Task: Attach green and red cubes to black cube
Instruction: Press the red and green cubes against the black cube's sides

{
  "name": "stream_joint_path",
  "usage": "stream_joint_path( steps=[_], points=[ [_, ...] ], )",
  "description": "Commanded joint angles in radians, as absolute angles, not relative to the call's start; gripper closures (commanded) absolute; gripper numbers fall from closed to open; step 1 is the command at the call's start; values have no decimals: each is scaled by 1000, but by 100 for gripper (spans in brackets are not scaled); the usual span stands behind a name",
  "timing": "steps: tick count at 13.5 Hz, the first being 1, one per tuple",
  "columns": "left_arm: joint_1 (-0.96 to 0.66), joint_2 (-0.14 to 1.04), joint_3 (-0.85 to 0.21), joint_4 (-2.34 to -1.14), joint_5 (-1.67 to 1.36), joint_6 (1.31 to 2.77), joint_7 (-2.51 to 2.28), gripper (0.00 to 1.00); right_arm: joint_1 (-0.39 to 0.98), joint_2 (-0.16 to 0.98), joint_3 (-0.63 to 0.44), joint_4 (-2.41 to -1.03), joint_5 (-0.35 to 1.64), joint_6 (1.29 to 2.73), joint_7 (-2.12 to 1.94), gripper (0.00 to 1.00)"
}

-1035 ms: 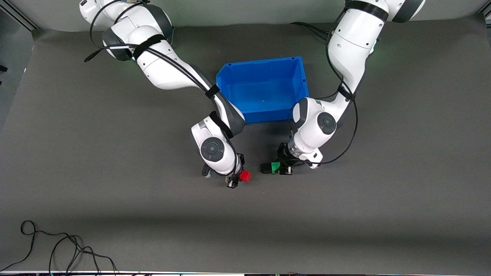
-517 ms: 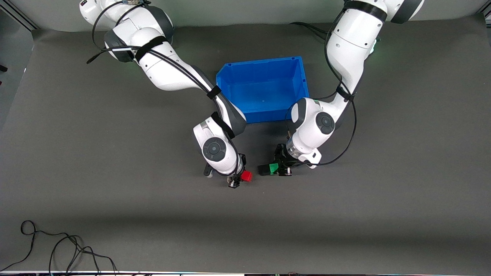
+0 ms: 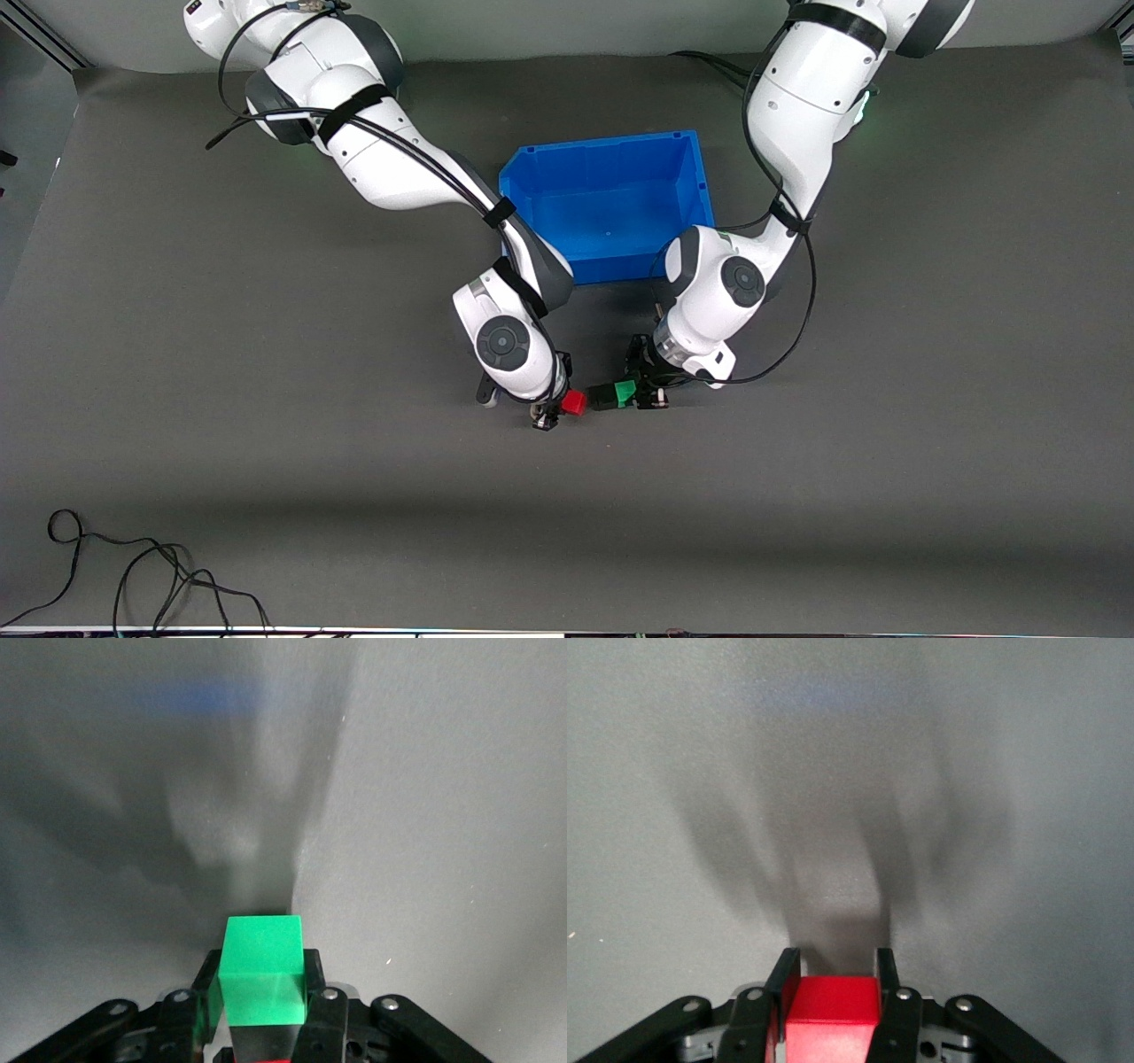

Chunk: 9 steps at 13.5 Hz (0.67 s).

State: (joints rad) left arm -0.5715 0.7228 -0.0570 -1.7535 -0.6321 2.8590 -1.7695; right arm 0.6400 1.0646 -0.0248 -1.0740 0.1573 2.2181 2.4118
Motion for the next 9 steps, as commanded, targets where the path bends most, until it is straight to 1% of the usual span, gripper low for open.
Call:
stream_joint_path(
  steps=[1,9],
  points=[
    [-606,755,-35,-1706,-627,2873,-1809,83,649,1072,-28,-1066,143,2209,2451,100],
    [-624,761,-34,-1697,-627,2875,-1810,82,646,1071,-29,-1065,150,2210,2464,100]
  ],
)
